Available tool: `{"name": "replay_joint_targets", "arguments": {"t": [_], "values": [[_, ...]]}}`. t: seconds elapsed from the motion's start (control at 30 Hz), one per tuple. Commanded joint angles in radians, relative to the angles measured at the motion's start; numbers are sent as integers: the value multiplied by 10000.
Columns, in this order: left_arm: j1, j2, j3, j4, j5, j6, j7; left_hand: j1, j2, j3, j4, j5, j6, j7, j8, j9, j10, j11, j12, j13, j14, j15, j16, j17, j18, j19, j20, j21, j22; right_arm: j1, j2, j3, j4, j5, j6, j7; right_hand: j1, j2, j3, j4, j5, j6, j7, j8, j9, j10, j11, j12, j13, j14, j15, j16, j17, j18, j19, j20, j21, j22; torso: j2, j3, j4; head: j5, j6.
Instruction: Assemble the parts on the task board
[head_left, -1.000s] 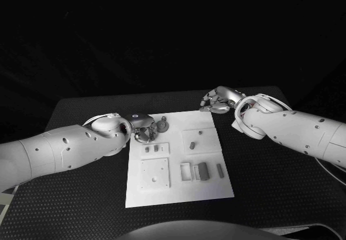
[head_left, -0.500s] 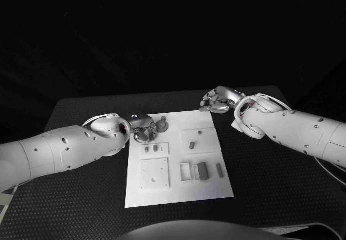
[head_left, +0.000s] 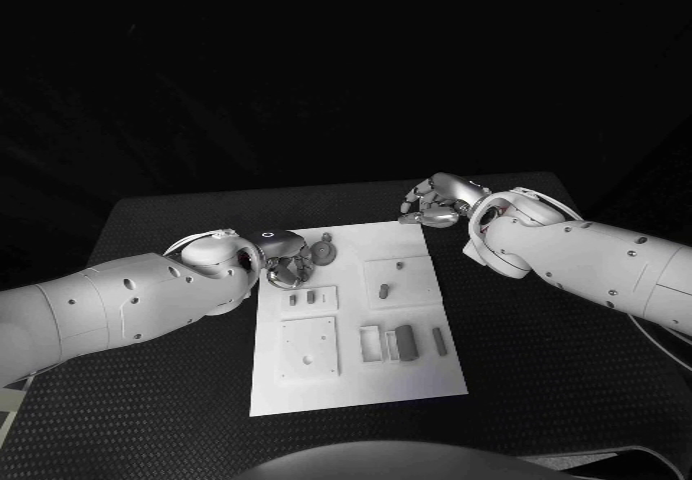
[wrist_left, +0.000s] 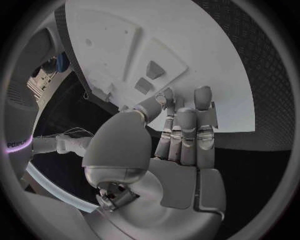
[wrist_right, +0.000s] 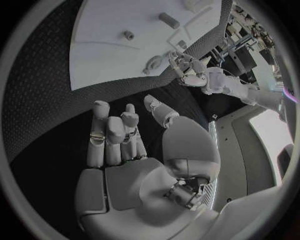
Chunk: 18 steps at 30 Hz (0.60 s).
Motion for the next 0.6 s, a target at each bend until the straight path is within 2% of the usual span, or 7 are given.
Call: {"name": "replay_joint_targets", "arguments": {"t": [0.03, 0.6], "values": [[2, -5, 4, 3, 47, -188, -11, 1, -103, -68, 2, 47, -78, -24, -56, -10, -157, 17, 19, -25, -33, 58, -64, 15, 897, 11, 99, -67, 155, -6, -3, 4, 4, 3, 133, 41, -61, 45, 31, -34, 19, 148, 218, -49, 11, -55, 29, 11, -15, 95, -2, -62, 9, 128, 16, -5, -57, 191, -1, -6, -2, 5, 2], [2, -29, 4, -74, 47, -113, -211, 21, -211, -94, 9, 46, -343, -77, -91, -18, -561, 124, 136, -49, -161, 165, -86, 19, 974, -63, 216, -166, 153, -12, -16, 4, 4, 3, 134, 38, -62, 46, 33, -35, 19, 146, 219, -52, 12, -55, 29, 11, -16, 95, -2, -63, 9, 128, 16, -5, -58, 191, -2, 2, -5, 8, 2]]}}
